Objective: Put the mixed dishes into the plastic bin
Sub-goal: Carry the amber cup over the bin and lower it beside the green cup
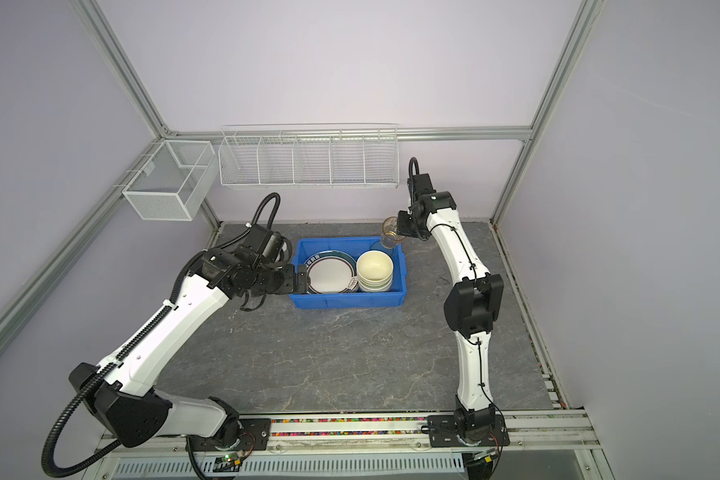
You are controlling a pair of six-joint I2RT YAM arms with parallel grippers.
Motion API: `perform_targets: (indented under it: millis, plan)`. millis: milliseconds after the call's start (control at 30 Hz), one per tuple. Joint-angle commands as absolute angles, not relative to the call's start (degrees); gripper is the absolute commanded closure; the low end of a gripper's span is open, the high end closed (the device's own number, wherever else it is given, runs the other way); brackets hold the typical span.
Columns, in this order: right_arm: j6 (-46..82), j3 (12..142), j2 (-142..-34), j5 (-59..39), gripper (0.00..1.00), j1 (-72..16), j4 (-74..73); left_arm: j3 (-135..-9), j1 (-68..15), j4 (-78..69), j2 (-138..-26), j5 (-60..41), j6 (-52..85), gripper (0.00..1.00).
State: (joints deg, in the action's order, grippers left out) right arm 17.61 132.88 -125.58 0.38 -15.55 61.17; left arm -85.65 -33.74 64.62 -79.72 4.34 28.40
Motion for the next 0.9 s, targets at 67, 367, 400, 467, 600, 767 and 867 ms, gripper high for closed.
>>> perform_targets:
  millis: [67,367,400,467,600,767,867]
  plan:
    - [19.1,135.5,-128.4,-0.6,0.94,-16.9,61.6,-84.0,-32.9,65.6,-77.2,6.1,29.9,0.01]
    - [18.9,136.1,-132.6,-0.1,0.94,-17.8,62.1,-83.6,-32.0,65.1,-78.2,5.1,29.3,0.01]
    - [18.8,136.1,-133.0,-0.1,0.94,-17.9,62.1,-83.5,-32.0,64.9,-78.3,5.0,29.2,0.01]
    - [18.7,136.1,-133.6,0.1,0.94,-17.9,62.3,-83.5,-31.9,64.8,-78.5,5.0,29.1,0.01]
    - [18.5,136.0,-134.6,0.5,0.94,-18.0,62.3,-83.4,-31.5,64.6,-78.9,4.8,28.8,0.01]
    - [18.5,136.0,-135.6,0.9,0.94,-18.2,61.9,-83.5,-31.3,64.6,-79.3,4.7,28.8,0.01]
    - [18.5,136.1,-136.1,1.2,0.94,-18.4,61.5,-83.2,-31.2,64.6,-79.4,4.7,28.8,0.01]
